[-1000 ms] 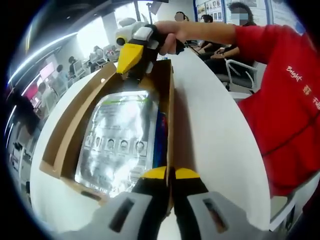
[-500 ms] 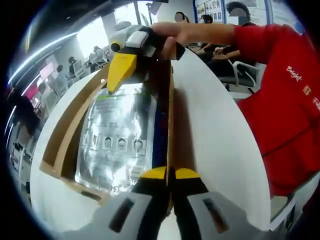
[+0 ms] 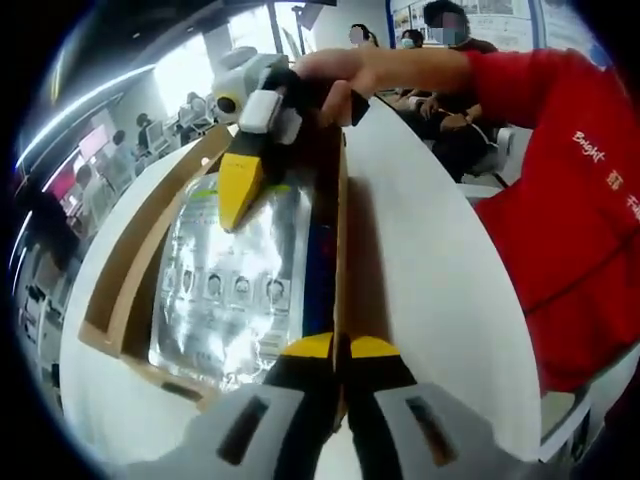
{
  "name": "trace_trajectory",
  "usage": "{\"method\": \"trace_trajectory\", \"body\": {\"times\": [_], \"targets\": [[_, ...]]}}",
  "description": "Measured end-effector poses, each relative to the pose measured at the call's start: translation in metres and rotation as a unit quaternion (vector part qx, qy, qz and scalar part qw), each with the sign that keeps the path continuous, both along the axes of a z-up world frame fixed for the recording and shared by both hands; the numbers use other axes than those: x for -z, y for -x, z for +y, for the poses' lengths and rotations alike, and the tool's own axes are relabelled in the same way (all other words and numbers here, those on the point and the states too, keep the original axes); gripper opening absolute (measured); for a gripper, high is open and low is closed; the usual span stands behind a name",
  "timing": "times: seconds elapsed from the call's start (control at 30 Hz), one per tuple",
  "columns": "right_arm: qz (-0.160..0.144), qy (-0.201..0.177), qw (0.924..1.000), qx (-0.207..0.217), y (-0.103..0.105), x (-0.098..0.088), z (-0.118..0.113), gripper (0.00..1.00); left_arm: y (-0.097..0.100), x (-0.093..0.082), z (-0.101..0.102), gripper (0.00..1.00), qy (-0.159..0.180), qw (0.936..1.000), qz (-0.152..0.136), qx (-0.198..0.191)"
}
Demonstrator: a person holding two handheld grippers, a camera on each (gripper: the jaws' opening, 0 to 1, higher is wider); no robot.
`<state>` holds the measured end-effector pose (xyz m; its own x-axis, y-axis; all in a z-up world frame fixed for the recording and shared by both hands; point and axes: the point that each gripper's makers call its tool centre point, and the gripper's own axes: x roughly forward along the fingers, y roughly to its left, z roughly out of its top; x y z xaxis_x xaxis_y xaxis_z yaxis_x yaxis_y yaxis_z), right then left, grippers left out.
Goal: Operate the shoe box by opening the lid, removing the specified soft item, and placing it in the target area until the item is outside and the box remains undamaged.
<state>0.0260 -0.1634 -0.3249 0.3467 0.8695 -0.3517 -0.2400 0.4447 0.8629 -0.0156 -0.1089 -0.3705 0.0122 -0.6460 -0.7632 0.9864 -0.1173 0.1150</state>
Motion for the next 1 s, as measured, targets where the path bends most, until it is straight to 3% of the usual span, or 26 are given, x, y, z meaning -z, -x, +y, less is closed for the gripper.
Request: {"method": "trace_trajectory", "body": {"times": [0.2, 0.77, 0.87, 0.93, 1.0], "targets": [[-0.007, 0.008, 0.9999, -0.004, -0.003, 0.002, -0.003, 0.03, 0.001, -0.001, -0.001, 0.02, -0.002, 1.0, 0.003, 0.0], [0.017, 0.005, 0.9998, 0.004, -0.008, 0.009, -0.014, 0.03, 0.002, 0.0, -0.001, 0.02, 0.0, 1.0, 0.0, -0.001], [0.015, 0.006, 0.9999, 0.001, -0.006, 0.009, -0.014, 0.04, 0.001, 0.001, 0.0, 0.02, 0.002, 1.0, -0.002, -0.001], [-0.007, 0.001, 0.9999, -0.011, -0.001, 0.001, -0.01, 0.04, 0.002, 0.0, 0.0, 0.02, 0.002, 1.0, -0.002, -0.001], [-0.002, 0.001, 1.0, -0.007, 0.001, -0.001, -0.011, 0.04, 0.001, 0.001, 0.0, 0.02, 0.001, 1.0, -0.001, -0.001]]}}
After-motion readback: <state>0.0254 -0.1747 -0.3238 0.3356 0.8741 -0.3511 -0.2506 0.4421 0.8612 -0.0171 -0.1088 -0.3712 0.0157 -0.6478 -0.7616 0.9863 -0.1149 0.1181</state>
